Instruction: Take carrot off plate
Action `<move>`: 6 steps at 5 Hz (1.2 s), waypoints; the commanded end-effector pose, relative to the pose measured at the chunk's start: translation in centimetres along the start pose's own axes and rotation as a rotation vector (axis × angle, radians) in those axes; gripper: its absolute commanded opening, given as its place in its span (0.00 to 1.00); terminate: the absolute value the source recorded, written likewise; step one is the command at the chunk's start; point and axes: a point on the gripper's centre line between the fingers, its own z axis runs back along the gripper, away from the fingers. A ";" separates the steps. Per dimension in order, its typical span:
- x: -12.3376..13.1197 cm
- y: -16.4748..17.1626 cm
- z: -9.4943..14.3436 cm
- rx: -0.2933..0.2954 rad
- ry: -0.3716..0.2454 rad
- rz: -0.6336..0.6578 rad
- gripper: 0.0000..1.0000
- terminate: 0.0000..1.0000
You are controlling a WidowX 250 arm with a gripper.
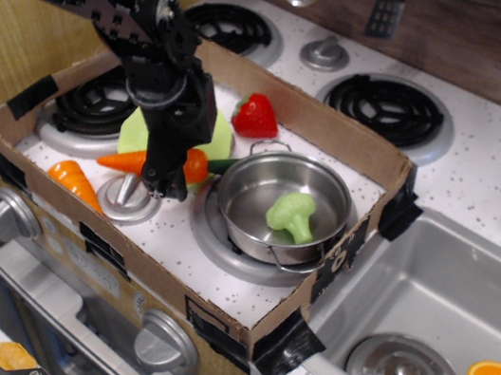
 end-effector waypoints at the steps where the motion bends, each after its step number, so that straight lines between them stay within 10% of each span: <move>1: -0.2 1.3 0.7 0.021 -0.012 -0.016 0.00 0.00; 4: 1.2 2.1 1.6 -0.032 -0.012 0.037 0.00 0.00; 6: -0.4 6.0 4.6 -0.070 0.016 0.328 0.00 0.00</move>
